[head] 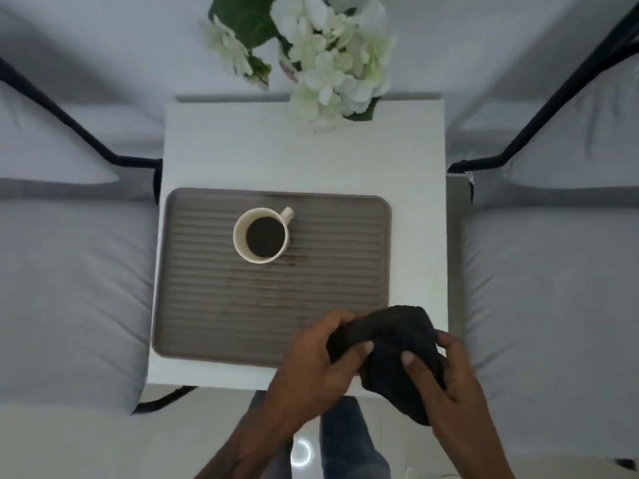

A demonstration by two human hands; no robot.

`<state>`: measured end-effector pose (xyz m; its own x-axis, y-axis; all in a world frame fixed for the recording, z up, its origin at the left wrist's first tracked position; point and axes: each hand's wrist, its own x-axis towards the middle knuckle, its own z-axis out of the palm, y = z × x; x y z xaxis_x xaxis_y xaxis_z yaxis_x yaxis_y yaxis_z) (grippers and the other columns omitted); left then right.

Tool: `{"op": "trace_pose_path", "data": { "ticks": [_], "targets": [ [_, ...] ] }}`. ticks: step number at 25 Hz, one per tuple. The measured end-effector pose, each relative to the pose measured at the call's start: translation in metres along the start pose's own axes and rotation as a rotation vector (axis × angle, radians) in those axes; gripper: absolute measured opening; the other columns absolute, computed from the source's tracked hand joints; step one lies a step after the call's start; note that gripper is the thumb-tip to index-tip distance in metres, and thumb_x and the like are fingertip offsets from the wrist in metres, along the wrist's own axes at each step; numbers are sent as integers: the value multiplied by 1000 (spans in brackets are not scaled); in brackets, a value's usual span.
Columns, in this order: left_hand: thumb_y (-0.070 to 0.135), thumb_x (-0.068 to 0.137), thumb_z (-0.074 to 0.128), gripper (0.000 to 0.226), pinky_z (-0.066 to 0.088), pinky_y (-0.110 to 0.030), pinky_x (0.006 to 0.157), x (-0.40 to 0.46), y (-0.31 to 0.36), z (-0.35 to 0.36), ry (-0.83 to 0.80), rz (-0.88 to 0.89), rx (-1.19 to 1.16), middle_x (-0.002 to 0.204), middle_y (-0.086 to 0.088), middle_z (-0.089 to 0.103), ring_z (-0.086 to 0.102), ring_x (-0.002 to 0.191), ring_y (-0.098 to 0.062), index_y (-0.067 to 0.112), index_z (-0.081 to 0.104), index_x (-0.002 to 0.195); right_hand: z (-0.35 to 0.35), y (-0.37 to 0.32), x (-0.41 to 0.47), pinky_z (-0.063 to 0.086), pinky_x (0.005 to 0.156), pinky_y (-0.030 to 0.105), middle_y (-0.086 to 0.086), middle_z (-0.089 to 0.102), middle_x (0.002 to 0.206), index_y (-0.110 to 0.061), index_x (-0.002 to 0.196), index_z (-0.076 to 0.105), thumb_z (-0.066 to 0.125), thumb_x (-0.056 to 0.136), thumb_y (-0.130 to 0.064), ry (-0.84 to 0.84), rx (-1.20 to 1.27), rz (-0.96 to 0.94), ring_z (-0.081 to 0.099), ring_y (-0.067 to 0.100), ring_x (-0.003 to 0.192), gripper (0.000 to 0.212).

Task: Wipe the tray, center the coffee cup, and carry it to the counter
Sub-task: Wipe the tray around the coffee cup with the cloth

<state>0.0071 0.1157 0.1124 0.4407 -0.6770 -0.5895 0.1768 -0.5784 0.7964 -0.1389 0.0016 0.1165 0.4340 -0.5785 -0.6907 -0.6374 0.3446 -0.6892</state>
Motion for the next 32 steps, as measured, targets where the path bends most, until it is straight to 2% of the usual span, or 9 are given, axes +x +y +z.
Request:
{"op": "trace_pose_path", "data": {
  "ticks": [2, 4, 7, 11, 14, 18, 22, 28, 32],
  "targets": [
    [11, 85, 72, 26, 57, -25, 78, -16, -17, -54, 40, -99, -143, 100, 7, 72, 69, 94, -13, 21, 64, 107, 47, -5, -3, 50, 62, 7, -12, 72, 91, -38, 107, 51, 63, 90, -23, -95, -22, -12, 66, -9, 83, 26],
    [14, 80, 75, 29, 61, -32, 76, -19, -38, -104, 65, -128, -111, 101, 0, 72, 69, 95, -20, 21, 66, 106, 96, 1, 4, 51, 71, 10, -10, 69, 102, -34, 109, 53, 62, 92, -23, -105, -10, -22, 65, -2, 92, 23],
    [17, 81, 75, 26, 55, -20, 79, 6, -80, -154, 180, -97, 171, 99, 8, 70, 63, 96, -4, 30, 67, 102, 159, 19, 25, 56, 74, 18, -6, 68, 104, -29, 110, 54, 61, 93, -25, -62, 13, 27, 66, 9, 97, 20],
    [26, 85, 69, 30, 54, -38, 85, 36, -110, -165, 252, 47, 447, 112, 4, 61, 58, 100, -11, 24, 62, 113, 192, 25, 38, 51, 77, 14, 2, 63, 111, -21, 116, 52, 65, 90, -28, 143, -143, 51, 63, 19, 102, 30],
    [31, 84, 72, 50, 52, -31, 88, 44, -99, -173, 422, 69, 297, 126, 3, 52, 54, 109, -12, 23, 53, 129, 182, -11, 47, 36, 85, 3, -5, 51, 125, -16, 130, 47, 70, 86, -29, 266, -315, -152, 51, 8, 111, 51],
    [31, 76, 80, 80, 44, -30, 102, 77, -75, -192, 245, 268, 406, 141, -2, 46, 47, 127, -15, 19, 40, 145, 177, -57, 92, 40, 103, 22, -2, 42, 144, -17, 145, 36, 75, 83, -29, 64, -450, -403, 44, 9, 128, 74],
    [38, 72, 82, 94, 41, -34, 110, 105, -77, -201, 50, 356, 497, 148, -3, 43, 43, 135, -17, 17, 33, 150, 183, -57, 126, 46, 105, 38, 2, 42, 146, -16, 147, 35, 77, 80, -30, -90, -515, -484, 47, 15, 131, 80],
    [38, 70, 84, 99, 44, -28, 105, 119, -81, -207, -40, 343, 452, 147, 1, 46, 49, 129, -13, 22, 31, 151, 177, -46, 136, 47, 105, 40, -3, 47, 146, -21, 148, 33, 77, 81, -34, -141, -428, -487, 49, 11, 131, 82],
    [38, 69, 85, 97, 39, -15, 105, 118, -82, -207, -27, 391, 426, 145, -2, 49, 49, 128, -10, 17, 35, 150, 180, -45, 137, 48, 104, 41, -4, 51, 144, -22, 148, 34, 77, 81, -31, -143, -392, -487, 51, 10, 130, 80]
  ]
}}
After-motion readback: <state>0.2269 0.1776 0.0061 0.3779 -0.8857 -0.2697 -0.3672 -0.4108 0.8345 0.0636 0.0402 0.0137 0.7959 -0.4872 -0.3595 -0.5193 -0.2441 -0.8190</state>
